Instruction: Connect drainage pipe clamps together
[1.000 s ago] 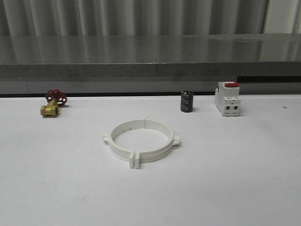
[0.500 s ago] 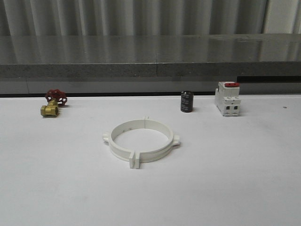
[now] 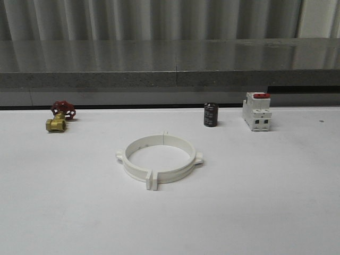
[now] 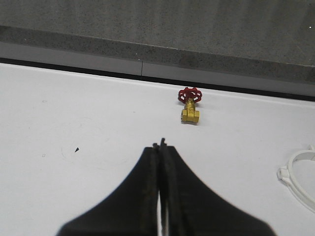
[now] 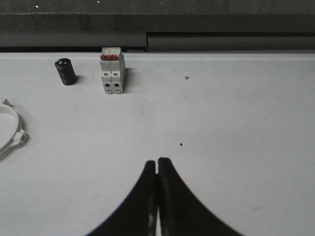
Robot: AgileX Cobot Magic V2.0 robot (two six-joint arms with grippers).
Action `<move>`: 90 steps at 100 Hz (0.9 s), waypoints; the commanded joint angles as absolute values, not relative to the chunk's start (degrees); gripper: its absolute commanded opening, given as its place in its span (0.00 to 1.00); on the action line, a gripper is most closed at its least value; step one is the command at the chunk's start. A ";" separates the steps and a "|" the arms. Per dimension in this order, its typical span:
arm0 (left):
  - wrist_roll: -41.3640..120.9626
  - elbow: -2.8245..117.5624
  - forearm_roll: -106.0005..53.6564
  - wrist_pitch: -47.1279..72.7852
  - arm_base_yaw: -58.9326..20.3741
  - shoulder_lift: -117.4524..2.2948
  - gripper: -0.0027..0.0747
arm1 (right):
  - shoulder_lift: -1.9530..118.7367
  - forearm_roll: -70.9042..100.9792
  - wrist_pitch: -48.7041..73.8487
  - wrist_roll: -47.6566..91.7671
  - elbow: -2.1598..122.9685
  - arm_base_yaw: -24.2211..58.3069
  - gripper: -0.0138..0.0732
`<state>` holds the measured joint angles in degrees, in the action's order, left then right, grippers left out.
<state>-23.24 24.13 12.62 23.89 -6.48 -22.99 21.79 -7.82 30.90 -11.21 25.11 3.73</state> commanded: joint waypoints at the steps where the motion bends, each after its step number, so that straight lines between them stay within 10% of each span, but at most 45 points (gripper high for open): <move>1: -23.18 25.63 12.99 19.74 -6.33 -23.36 0.01 | 19.32 -4.82 22.18 -7.49 23.55 1.58 0.08; 90: -23.18 25.63 12.99 19.74 -6.33 -23.47 0.01 | -1.76 -1.34 6.58 -11.58 -0.71 -1.19 0.08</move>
<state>-23.24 24.13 12.62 23.89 -6.48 -22.99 -0.51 -1.18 12.25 -10.42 -1.30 -0.86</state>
